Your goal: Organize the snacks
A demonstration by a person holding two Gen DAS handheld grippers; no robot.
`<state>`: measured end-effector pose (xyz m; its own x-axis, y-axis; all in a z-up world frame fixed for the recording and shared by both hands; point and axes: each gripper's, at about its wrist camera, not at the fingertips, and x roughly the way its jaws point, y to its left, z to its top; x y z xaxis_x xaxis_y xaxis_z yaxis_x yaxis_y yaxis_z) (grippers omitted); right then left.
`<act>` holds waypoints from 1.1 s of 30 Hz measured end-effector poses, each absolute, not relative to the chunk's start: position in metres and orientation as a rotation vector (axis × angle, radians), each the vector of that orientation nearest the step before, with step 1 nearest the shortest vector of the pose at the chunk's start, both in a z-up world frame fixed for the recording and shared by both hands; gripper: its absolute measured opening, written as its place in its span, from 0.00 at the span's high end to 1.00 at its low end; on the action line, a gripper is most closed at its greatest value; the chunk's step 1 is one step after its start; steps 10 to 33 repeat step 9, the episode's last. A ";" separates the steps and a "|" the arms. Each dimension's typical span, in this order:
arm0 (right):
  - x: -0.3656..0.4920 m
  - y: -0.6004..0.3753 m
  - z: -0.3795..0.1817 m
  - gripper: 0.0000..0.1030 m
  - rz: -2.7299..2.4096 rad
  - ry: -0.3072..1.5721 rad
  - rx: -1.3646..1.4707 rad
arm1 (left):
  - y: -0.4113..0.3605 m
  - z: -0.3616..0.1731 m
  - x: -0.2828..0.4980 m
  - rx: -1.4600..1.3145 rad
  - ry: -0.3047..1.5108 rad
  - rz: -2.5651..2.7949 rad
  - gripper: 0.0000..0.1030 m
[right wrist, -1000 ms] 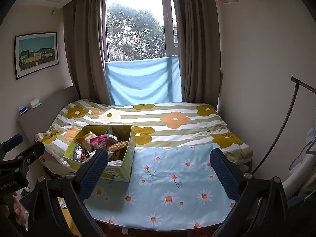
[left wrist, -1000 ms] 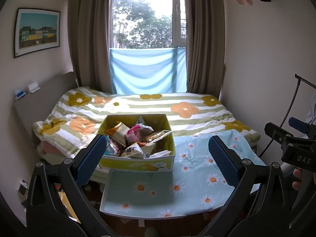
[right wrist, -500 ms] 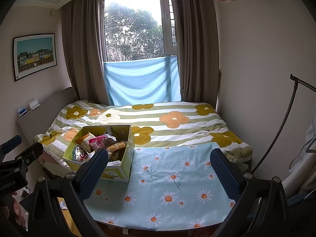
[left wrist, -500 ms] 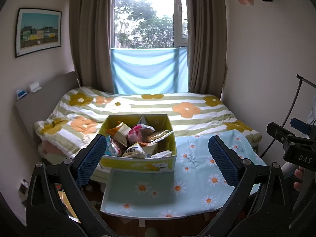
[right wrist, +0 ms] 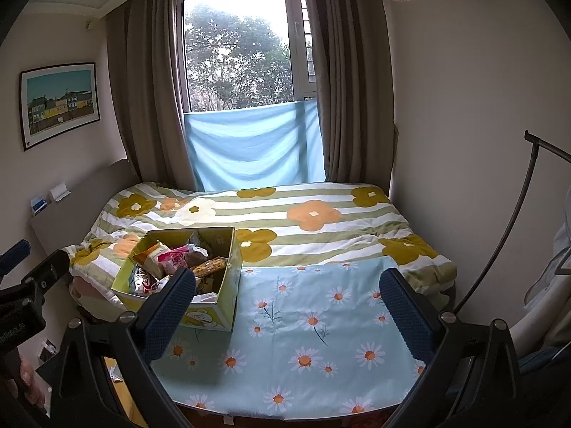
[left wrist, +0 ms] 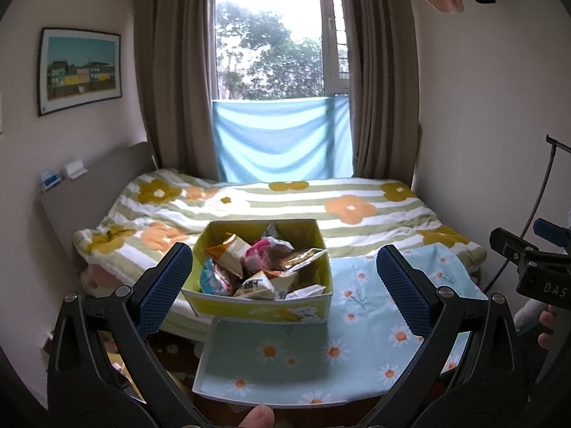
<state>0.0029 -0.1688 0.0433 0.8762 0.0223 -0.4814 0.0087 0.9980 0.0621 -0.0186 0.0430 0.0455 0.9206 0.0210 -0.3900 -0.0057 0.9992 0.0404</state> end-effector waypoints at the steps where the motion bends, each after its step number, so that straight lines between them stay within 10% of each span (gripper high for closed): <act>1: 0.003 -0.169 0.043 0.01 0.007 0.503 0.063 | 0.043 0.045 -0.019 0.038 0.402 0.010 0.00; 33: 0.011 -0.160 0.038 0.01 -0.002 0.525 0.066 | 0.047 0.042 -0.011 0.045 0.397 -0.012 0.01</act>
